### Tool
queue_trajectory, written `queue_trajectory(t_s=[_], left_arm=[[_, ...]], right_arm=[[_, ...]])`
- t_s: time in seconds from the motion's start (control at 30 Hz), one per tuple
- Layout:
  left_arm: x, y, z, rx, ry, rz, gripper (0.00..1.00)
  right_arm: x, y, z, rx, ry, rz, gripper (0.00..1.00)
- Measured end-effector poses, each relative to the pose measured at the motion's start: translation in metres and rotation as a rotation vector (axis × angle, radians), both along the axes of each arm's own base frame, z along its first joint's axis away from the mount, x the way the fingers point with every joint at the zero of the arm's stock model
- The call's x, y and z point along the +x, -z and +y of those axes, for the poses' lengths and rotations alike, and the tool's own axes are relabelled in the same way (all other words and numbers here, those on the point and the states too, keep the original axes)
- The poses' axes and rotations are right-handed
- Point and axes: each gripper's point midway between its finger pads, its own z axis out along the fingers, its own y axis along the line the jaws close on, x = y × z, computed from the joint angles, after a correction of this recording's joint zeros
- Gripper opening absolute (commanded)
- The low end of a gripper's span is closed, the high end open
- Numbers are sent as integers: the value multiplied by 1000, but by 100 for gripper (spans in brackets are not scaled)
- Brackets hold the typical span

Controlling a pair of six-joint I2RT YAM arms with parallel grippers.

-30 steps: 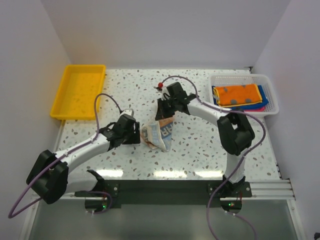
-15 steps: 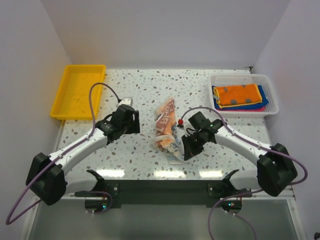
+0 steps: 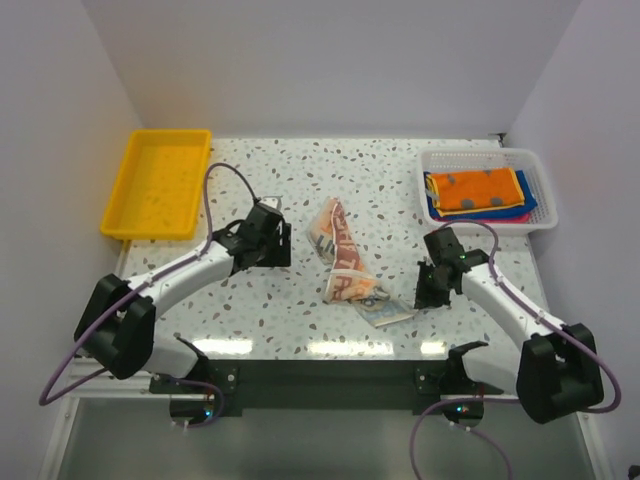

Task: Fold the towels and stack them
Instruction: Flatten out the crumpled towel

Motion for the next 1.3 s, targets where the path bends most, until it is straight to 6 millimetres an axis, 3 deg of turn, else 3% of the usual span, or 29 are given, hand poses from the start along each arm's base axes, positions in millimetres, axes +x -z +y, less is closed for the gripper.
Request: queue_trajectory(t_s=[0.1,0.17,0.2,0.33,0.43,0.6,0.77,1.1,1.23,1.3], left_arm=[[2,3,-6,-13,14,17,69],[6,5,-13,-23,21,28,68],[8,7,-16,-29,25,32,68],[12,14,-26,-50,38,53,66],[18,20,-33,-58,41,64,64],[27,32,-49,-67,34,84,58],[29,44,-69,-60,34,90,57],[29,53,-95,-71,0,73,59],[35,55,-104,-71,-19,56,59],[37,56,-106,-66,-30,48,59]], right_arm=[[-2,8,-7,0,86,6,3],[1,8,-11,21,165,-27,13],[3,6,-14,30,199,-52,24],[22,-12,-17,43,228,-166,40],[40,-29,-11,35,158,-221,45],[69,-60,25,42,-38,-322,49],[82,-65,60,77,-168,-355,50],[93,-64,70,91,-234,-375,51],[95,-64,72,96,-243,-392,62],[92,-60,70,94,-247,-387,63]])
